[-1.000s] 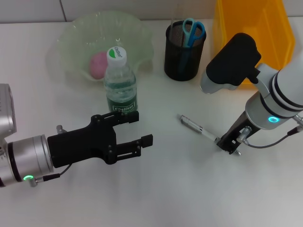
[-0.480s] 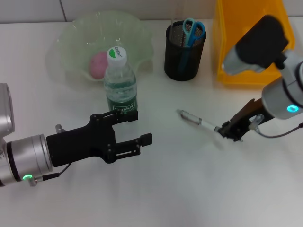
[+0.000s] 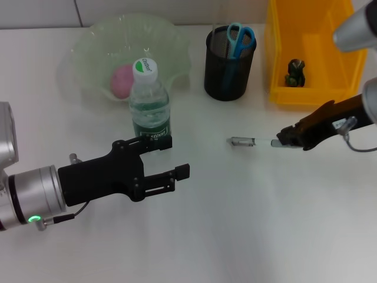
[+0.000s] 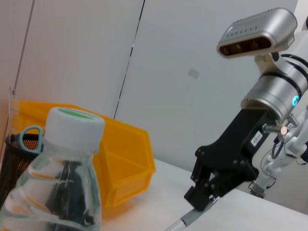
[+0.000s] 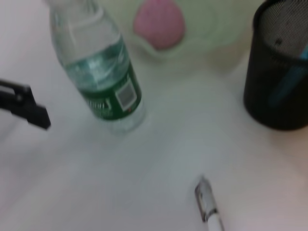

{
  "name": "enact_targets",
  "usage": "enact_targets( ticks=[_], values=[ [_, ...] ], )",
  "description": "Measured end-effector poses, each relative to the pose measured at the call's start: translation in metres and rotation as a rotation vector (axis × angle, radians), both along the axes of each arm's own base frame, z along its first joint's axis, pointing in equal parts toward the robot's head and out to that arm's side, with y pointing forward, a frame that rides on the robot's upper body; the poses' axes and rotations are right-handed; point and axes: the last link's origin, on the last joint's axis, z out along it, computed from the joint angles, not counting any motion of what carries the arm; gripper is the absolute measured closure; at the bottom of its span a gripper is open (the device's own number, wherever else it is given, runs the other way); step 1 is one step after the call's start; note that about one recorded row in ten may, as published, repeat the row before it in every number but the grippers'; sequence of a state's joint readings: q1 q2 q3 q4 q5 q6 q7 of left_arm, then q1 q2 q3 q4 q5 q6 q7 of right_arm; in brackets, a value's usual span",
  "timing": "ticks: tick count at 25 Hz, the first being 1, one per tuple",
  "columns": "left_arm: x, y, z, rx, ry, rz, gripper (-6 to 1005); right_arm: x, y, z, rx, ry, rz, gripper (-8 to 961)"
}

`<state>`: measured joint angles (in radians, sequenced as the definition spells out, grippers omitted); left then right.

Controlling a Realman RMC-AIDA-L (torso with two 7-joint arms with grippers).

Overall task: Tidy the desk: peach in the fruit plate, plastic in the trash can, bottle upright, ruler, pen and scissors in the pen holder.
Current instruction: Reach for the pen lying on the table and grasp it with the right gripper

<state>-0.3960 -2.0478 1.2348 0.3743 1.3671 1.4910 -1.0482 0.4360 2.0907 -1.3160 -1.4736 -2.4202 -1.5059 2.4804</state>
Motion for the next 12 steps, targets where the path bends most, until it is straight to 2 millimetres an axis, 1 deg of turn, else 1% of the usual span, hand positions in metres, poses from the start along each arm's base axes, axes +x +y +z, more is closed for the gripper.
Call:
enact_targets(
  ticks=[3,8,12],
  values=[
    [0.001,0.002,0.000,0.002,0.002,-0.002,243,0.001,0.000,0.011,0.020,0.062,-0.001,883],
    [0.002,0.003,0.000,0.003,0.004,-0.005,243,0.003,0.000,0.018,0.038,0.092,-0.005,905],
    [0.002,0.004,0.000,0.003,0.004,-0.007,243,0.002,0.000,0.019,0.022,0.083,0.009,907]
  ],
)
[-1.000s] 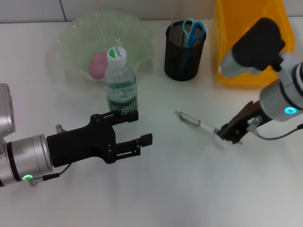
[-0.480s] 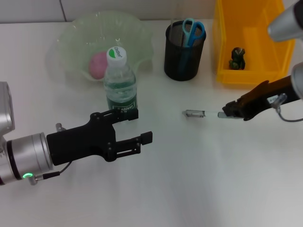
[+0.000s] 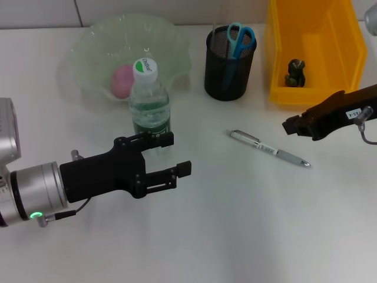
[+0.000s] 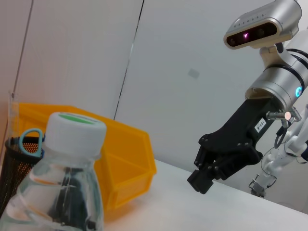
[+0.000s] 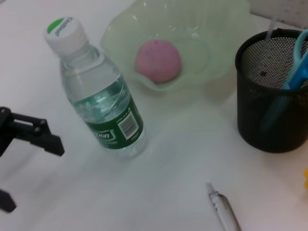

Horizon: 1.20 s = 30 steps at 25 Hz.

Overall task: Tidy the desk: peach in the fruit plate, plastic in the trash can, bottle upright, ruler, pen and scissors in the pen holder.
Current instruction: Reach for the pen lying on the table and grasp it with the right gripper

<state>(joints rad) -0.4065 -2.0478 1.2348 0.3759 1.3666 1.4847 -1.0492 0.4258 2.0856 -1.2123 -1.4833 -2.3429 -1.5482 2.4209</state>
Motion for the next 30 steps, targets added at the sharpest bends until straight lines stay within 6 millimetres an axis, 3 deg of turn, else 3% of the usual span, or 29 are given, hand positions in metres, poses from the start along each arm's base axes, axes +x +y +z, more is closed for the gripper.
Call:
enact_targets(
  ticks=[8,14,24,27,30],
  values=[
    [0.001,0.001,0.000,0.000,0.000,-0.004,244,-0.009,0.010,-0.001,-0.044,-0.106,0.057,843],
    [0.005,0.003,-0.002,-0.001,-0.005,-0.010,244,-0.009,0.028,-0.023,-0.112,-0.124,0.124,764],
    [0.005,0.003,-0.002,0.006,-0.015,0.003,244,-0.005,0.044,-0.070,-0.134,-0.195,0.203,343],
    [0.005,0.003,-0.002,0.006,-0.016,0.003,244,-0.006,0.047,-0.078,-0.134,-0.216,0.223,250],
    [0.005,0.003,-0.002,0.006,-0.015,0.003,244,-0.007,0.049,-0.084,-0.125,-0.234,0.244,255]
  ],
)
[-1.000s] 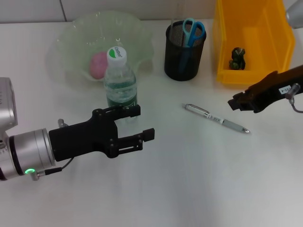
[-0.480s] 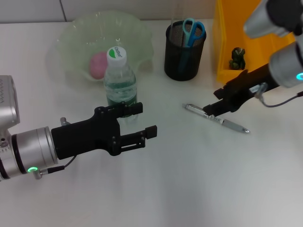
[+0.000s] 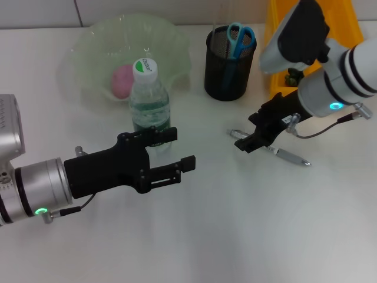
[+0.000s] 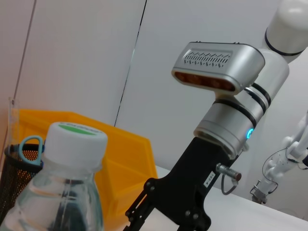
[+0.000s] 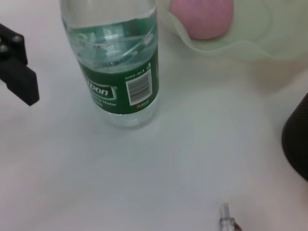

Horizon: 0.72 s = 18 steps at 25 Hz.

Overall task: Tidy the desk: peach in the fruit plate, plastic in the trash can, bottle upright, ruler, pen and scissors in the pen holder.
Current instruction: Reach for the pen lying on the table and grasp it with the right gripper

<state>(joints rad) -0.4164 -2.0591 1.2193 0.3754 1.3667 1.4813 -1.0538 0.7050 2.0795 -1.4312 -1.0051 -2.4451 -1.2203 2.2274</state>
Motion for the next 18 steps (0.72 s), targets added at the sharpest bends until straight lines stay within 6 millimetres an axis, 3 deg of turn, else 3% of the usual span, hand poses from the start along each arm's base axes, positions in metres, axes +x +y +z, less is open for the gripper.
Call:
enact_targets(
  ticks=[14,18],
  values=[
    [0.001,0.002,-0.003,0.003,0.006,0.005,244,0.007,0.010,-0.018,0.035,-0.018,0.011,398],
    [0.002,0.004,-0.003,0.006,0.011,0.006,244,0.008,0.010,-0.021,0.033,-0.015,0.008,507]
  ],
)
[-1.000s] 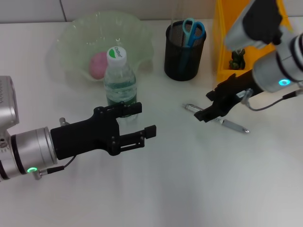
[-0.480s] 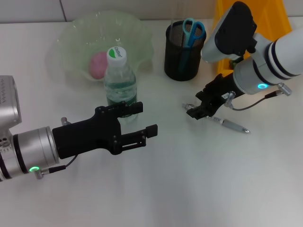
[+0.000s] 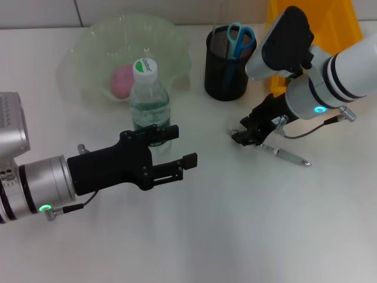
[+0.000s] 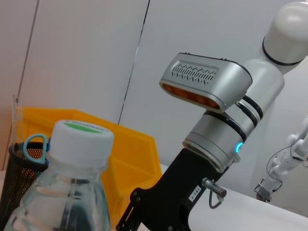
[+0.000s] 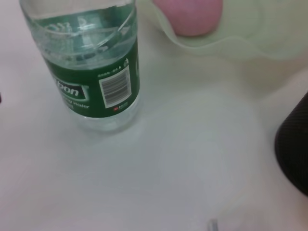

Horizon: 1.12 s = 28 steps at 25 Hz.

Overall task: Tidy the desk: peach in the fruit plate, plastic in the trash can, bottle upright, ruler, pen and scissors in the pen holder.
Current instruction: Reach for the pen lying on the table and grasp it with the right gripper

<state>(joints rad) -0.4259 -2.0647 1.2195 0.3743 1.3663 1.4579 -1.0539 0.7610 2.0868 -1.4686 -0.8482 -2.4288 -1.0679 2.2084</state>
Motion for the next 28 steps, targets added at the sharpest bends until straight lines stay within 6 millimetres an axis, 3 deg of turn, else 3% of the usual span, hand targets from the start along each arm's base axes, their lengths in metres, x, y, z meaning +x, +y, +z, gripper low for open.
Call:
enact_targets(
  ticks=[9,20,28],
  values=[
    [0.0022,0.0026,-0.0005,0.002,0.002,-0.004,244,0.0013,0.0003,-0.0045,-0.009,0.001,-0.010,576],
    [0.0024,0.0028,-0.0005,0.003,0.001,-0.004,244,0.0020,-0.0007,-0.0047,-0.015,0.000,-0.014,764],
    [0.0026,0.0026,-0.0003,0.000,-0.003,-0.001,244,0.0012,-0.0030,-0.0046,-0.026,0.008,-0.018,790]
  ],
)
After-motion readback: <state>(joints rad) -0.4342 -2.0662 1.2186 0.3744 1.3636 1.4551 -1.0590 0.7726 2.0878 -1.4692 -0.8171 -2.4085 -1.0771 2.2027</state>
